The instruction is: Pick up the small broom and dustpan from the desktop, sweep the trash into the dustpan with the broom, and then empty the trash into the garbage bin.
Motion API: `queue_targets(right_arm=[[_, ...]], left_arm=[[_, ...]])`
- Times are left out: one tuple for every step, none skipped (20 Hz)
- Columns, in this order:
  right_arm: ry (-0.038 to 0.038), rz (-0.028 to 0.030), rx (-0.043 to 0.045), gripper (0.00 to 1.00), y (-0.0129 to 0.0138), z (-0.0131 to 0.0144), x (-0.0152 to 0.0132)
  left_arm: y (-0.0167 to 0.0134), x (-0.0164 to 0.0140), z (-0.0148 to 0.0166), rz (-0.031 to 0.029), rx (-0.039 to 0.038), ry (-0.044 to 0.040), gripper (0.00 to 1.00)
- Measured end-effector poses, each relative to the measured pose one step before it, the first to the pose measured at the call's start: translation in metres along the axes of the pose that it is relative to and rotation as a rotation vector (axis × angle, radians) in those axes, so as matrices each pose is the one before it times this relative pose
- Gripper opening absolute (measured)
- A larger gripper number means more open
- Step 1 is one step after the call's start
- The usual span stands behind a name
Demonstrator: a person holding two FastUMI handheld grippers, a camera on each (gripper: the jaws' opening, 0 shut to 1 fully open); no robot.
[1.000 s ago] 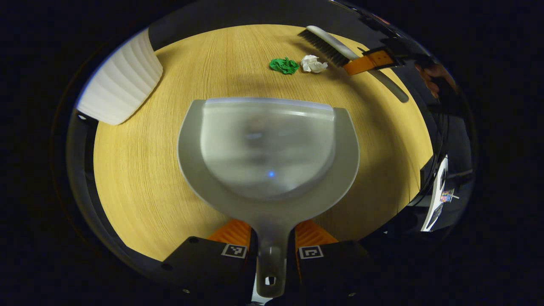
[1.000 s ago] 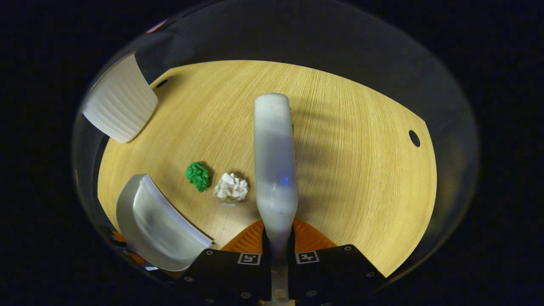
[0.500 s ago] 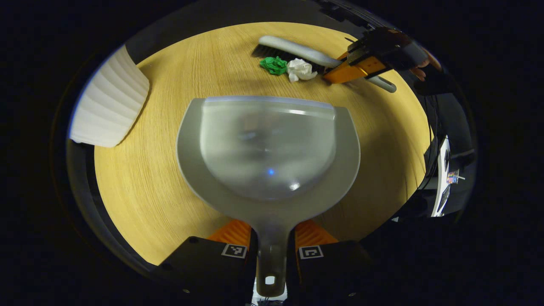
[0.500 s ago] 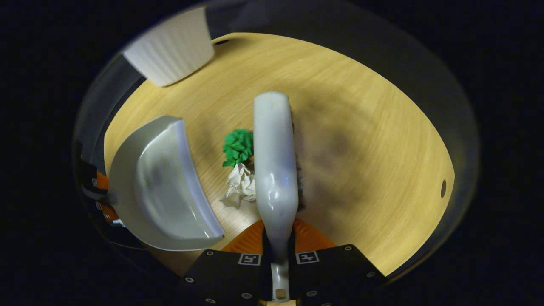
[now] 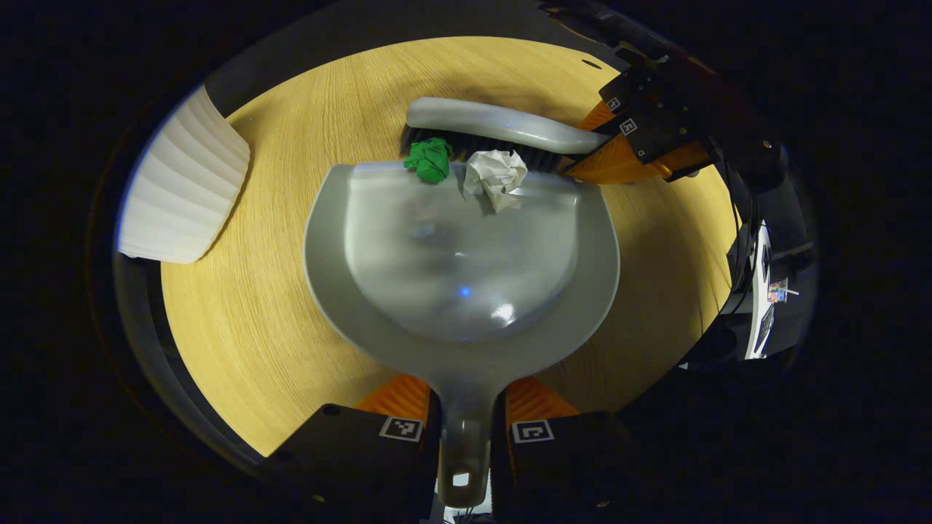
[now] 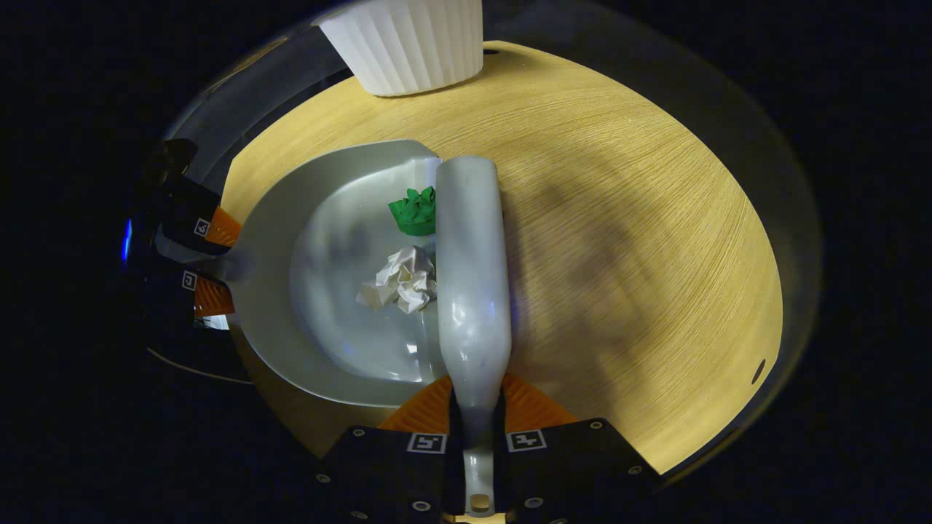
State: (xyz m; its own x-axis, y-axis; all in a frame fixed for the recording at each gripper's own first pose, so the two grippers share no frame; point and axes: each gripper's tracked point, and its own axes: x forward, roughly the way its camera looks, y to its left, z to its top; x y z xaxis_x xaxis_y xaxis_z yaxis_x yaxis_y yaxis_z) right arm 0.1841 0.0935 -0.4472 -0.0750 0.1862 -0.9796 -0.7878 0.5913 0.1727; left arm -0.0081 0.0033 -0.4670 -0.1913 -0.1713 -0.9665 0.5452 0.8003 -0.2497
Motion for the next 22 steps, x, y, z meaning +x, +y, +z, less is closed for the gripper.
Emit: queue_targets(right_arm=[[0.00195, -0.00767, -0.01318, 0.15, -0.0008, 0.00048, -0.00434], [0.00855, -0.00554, -0.00827, 0.15, 0.0023, -0.00028, -0.00202], [0.00406, -0.00606, 0.00011, 0.15, 0.00294, -0.00221, -0.0002], [0.00706, 0.00007, 0.01419, 0.15, 0.00135, -0.00129, 0.00092], [-0.00157, 0.00739, 0.00075, 0.15, 0.00132, -0.00071, -0.00067], [0.00215, 0.00645, -0.00919, 0.15, 0.00218, -0.00189, -0.00309], [0.00033, -0.0025, -0.02364, 0.15, -0.0013, -0.00036, -0.0012], [0.01163, -0.00828, -0.00989, 0.15, -0.00547, -0.00054, 0.00309], [0.00525, -0.00325, -0.0162, 0.15, -0.00316, -0.00058, -0.00039], [0.00401, 0.00441, 0.02453, 0.15, 0.0004, 0.00224, -0.00299], [-0.0075, -0.00574, 0.03318, 0.15, -0.00116, -0.00053, -0.00055], [-0.00074, -0.01478, 0.03108, 0.16, -0.00213, -0.00001, -0.00152], [-0.00357, -0.01617, 0.02778, 0.15, -0.00498, -0.00346, -0.00121], [-0.00439, -0.01147, 0.04359, 0.15, -0.00496, -0.00273, -0.0009], [-0.01979, -0.00301, 0.0574, 0.15, -0.00514, -0.00104, -0.00064], [-0.01266, 0.01233, 0.07475, 0.15, 0.00005, -0.00352, -0.00062], [-0.01809, 0.00056, 0.06693, 0.15, -0.00097, -0.00417, -0.0009], [-0.01027, -0.00476, 0.05566, 0.15, 0.00048, -0.00464, -0.00048], [-0.02261, -0.01721, 0.05573, 0.15, -0.00223, -0.00306, 0.00252], [0.01073, 0.00185, 0.04606, 0.15, 0.00189, -0.01055, 0.00489], [0.0116, 0.00971, -0.00025, 0.15, 0.00234, -0.01241, 0.00132], [0.00635, 0.00379, -0.02153, 0.15, 0.00011, -0.00489, -0.00222]], left_arm=[[0.00054, 0.00069, -0.00187, 0.00134, 0.00253, 0.00151, 0.3], [0.00071, 0.00074, 0.00025, 0.00127, 0.0039, 0.00076, 0.3], [0.00058, -0.00082, -0.00136, -0.00177, 0.00504, -0.00311, 0.3], [0.00118, 0.00124, 0.00078, 0.00118, 0.00171, -0.00643, 0.3], [-0.0007, 0.00084, -0.00163, -0.00136, -0.00458, 0.00391, 0.3], [-0.00087, 0.0006, 0.00067, 0.00102, -0.00419, -0.00349, 0.3], [-0.00048, -0.00057, 0.00047, -0.00044, -0.0046, 0.00246, 0.3], [0.00023, 0.00031, 0.00229, 0.00079, -0.00109, -0.00369, 0.3], [-0.00002, 0.00116, 0.00035, -0.00023, 0.00203, 0.00454, 0.3], [0.00041, 0.00128, 0.00154, 0.00121, 0.00118, -0.00507, 0.3], [-0.00068, 0.00199, -0.00167, -0.002, -0.00315, -0.00023, 0.31], [-0.0016, 0.00056, -0.00352, -0.0008, -0.00536, -0.00418, 0.3], [-0.00222, -0.00256, -0.00453, -0.0003, -0.00748, -0.00067, 0.3], [0.00149, -0.0008, -0.0013, 0.00125, -0.01137, -0.00669, 0.3], [-0.00012, -0.00052, -0.00126, 0.00026, -0.01316, -0.00515, 0.3], [-0.00003, 0.00046, -0.00146, 0.00159, -0.01564, -0.00275, 0.3], [-0.00114, 0.00244, -0.00243, -0.00113, -0.0186, -0.00614, 0.3], [0.00007, 0.00153, -0.00149, 0.00282, -0.01425, -0.00165, 0.3], [-0.00067, -0.00159, 0.00263, -0.00177, -0.01369, -0.0091, 0.3], [0.00042, 0.00107, -0.00169, 0.00338, -0.01922, 0.01212, 0.3], [-0.00516, -0.00327, 0.00226, 0.00063, 0.00462, -0.00207, 0.3], [-0.00127, 0.00104, 0.002, 0.00377, 0.00583, -0.01154, 0.3]])
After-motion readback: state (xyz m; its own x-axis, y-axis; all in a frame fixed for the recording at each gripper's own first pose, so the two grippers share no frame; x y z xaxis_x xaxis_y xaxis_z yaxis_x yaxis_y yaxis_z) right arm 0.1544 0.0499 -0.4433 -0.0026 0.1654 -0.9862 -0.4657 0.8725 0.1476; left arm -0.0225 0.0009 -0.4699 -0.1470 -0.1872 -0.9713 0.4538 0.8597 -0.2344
